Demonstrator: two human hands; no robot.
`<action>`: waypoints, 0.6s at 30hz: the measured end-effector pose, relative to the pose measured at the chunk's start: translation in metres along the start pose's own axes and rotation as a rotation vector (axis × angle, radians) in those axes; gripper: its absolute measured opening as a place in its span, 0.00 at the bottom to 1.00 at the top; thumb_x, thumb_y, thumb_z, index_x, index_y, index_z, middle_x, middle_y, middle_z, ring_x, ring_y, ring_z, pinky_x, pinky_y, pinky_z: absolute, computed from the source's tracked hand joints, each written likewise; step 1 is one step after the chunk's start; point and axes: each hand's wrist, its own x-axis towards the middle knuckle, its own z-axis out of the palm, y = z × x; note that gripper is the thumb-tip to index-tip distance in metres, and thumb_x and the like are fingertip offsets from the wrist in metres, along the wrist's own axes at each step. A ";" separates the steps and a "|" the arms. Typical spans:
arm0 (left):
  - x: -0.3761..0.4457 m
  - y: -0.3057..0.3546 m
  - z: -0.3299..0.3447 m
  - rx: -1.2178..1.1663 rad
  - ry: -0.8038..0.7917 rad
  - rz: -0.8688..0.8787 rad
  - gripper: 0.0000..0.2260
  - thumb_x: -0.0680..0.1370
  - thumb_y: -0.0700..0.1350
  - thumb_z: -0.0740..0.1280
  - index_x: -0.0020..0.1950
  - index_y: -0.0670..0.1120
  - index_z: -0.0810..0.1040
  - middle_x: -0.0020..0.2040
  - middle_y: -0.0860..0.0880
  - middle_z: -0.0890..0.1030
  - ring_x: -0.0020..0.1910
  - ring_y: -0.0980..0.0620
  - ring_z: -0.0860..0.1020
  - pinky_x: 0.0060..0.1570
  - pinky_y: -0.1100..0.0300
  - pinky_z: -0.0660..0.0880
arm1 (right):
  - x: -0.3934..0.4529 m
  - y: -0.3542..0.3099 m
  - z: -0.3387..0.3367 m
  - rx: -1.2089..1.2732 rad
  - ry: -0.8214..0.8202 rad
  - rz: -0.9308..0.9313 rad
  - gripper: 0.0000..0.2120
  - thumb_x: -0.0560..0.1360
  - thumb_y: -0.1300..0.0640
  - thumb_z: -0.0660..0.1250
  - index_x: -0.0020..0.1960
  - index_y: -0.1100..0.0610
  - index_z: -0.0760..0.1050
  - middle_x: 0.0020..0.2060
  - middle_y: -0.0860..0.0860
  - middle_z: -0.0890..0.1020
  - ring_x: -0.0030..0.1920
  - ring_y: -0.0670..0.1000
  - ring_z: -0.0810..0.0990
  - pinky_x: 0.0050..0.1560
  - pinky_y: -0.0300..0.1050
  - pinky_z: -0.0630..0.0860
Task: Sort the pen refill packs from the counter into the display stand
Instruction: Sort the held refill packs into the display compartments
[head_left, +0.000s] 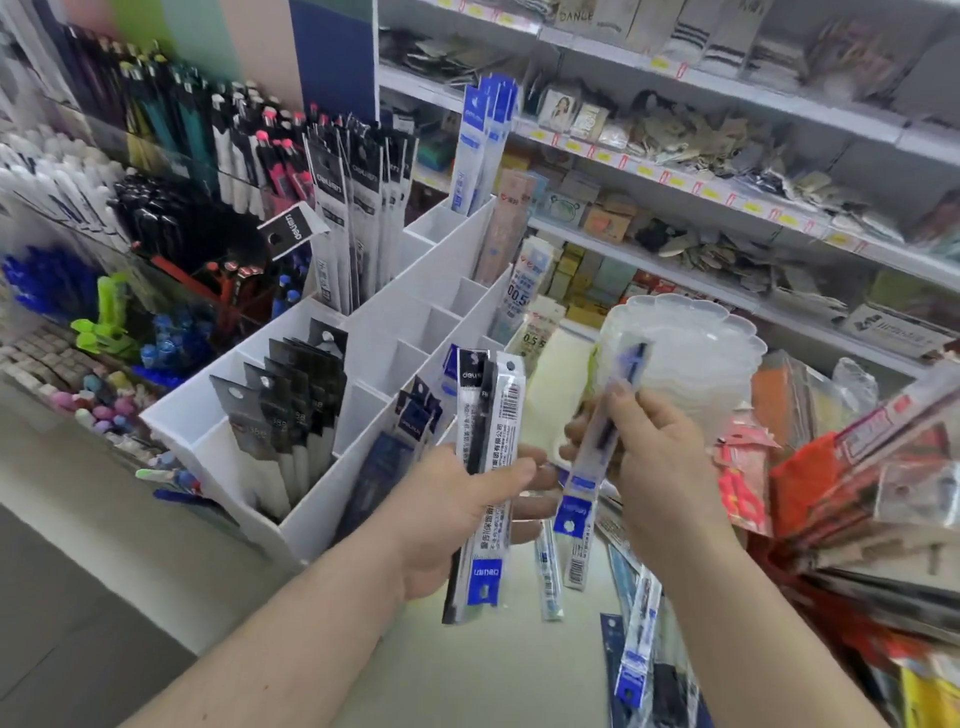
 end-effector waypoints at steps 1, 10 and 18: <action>-0.001 -0.003 0.001 0.043 0.030 0.012 0.06 0.80 0.40 0.66 0.55 0.42 0.80 0.48 0.44 0.86 0.44 0.46 0.85 0.43 0.56 0.83 | -0.002 0.001 -0.004 0.006 -0.016 0.008 0.14 0.83 0.51 0.60 0.46 0.59 0.76 0.30 0.54 0.81 0.29 0.54 0.79 0.35 0.50 0.79; -0.012 -0.007 -0.003 0.264 0.236 0.177 0.11 0.74 0.45 0.75 0.41 0.40 0.76 0.22 0.51 0.71 0.20 0.56 0.65 0.23 0.65 0.63 | -0.028 0.008 -0.009 -0.560 -0.577 0.048 0.13 0.82 0.58 0.61 0.43 0.65 0.76 0.29 0.51 0.80 0.25 0.51 0.76 0.36 0.49 0.70; -0.023 -0.007 -0.023 0.110 0.462 0.280 0.06 0.74 0.38 0.73 0.46 0.38 0.78 0.28 0.45 0.80 0.29 0.49 0.75 0.24 0.64 0.68 | -0.011 0.000 -0.029 -0.563 -0.372 -0.048 0.03 0.76 0.61 0.71 0.45 0.55 0.82 0.30 0.54 0.81 0.28 0.51 0.79 0.31 0.44 0.77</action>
